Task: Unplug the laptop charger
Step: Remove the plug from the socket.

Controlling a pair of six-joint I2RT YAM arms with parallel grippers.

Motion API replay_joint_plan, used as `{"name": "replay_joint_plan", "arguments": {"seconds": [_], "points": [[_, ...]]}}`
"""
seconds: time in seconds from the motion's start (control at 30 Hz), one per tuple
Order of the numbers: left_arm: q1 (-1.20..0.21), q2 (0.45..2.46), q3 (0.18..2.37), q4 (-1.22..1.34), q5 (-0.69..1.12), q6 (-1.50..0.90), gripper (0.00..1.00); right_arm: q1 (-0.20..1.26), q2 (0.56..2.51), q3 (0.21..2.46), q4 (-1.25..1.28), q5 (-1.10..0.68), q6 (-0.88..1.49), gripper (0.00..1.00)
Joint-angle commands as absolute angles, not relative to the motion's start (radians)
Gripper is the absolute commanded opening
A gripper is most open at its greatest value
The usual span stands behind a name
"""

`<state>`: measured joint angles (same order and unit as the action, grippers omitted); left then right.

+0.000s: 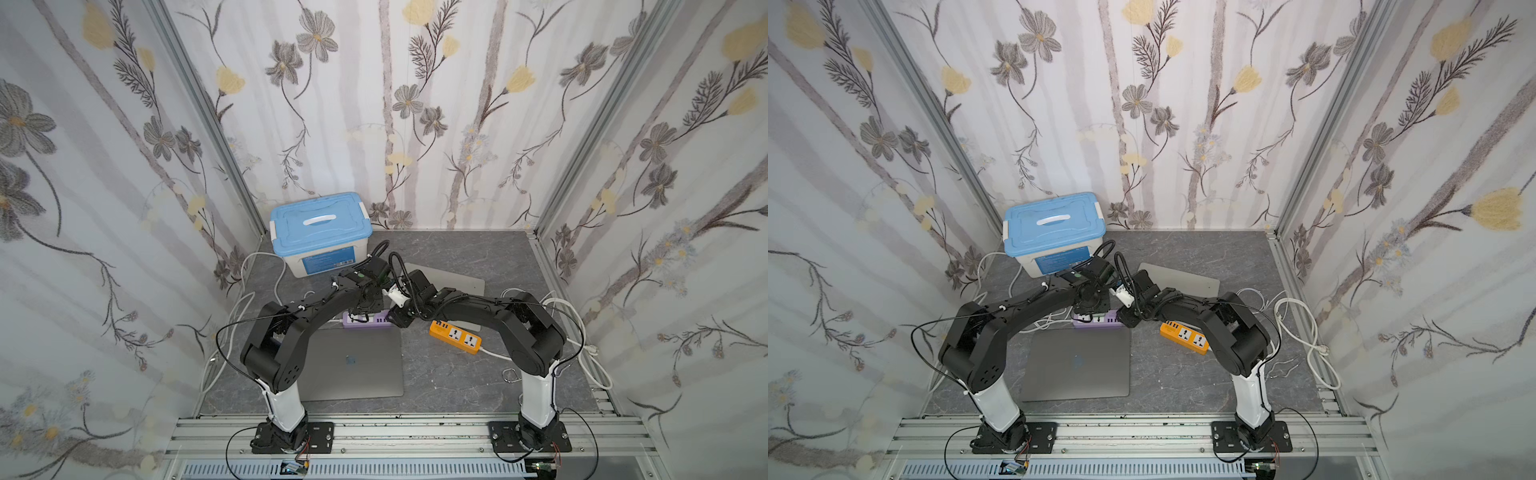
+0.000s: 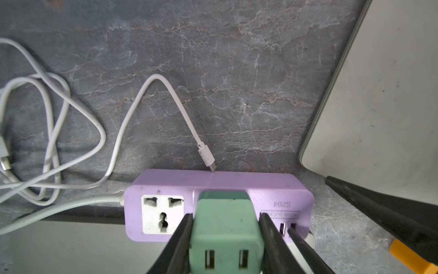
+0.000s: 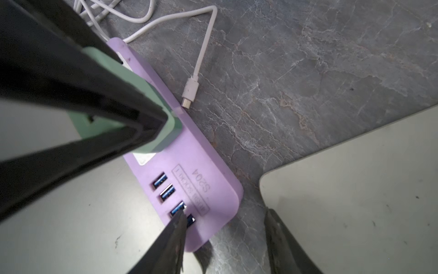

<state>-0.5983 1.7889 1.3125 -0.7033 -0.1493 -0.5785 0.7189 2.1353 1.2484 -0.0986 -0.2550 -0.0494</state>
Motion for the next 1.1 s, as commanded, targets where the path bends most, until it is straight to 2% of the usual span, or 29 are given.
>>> {"name": "replay_joint_plan", "arguments": {"seconds": [0.0,0.33,0.6,0.77,0.9,1.07], "points": [[-0.618,1.819,1.349,-0.770,-0.208,-0.556,0.15,0.720,2.140,1.253,-0.124,-0.234,-0.044,0.53],[-0.630,1.730,1.269,-0.654,-0.154,-0.545,0.12,0.708,2.170,1.271,-0.139,-0.282,-0.034,0.53],[-0.626,1.732,1.261,-0.658,-0.140,-0.534,0.12,0.706,2.176,1.284,-0.149,-0.283,-0.029,0.53],[-0.619,1.686,1.278,-0.713,-0.198,-0.529,0.12,0.706,2.166,1.278,-0.150,-0.276,-0.029,0.53],[-0.572,1.614,1.267,-0.718,-0.183,-0.519,0.12,0.706,2.145,1.276,-0.144,-0.276,-0.029,0.53],[-0.445,1.565,1.254,-0.704,-0.123,-0.482,0.12,0.704,2.096,1.279,-0.138,-0.265,-0.037,0.56]]}}
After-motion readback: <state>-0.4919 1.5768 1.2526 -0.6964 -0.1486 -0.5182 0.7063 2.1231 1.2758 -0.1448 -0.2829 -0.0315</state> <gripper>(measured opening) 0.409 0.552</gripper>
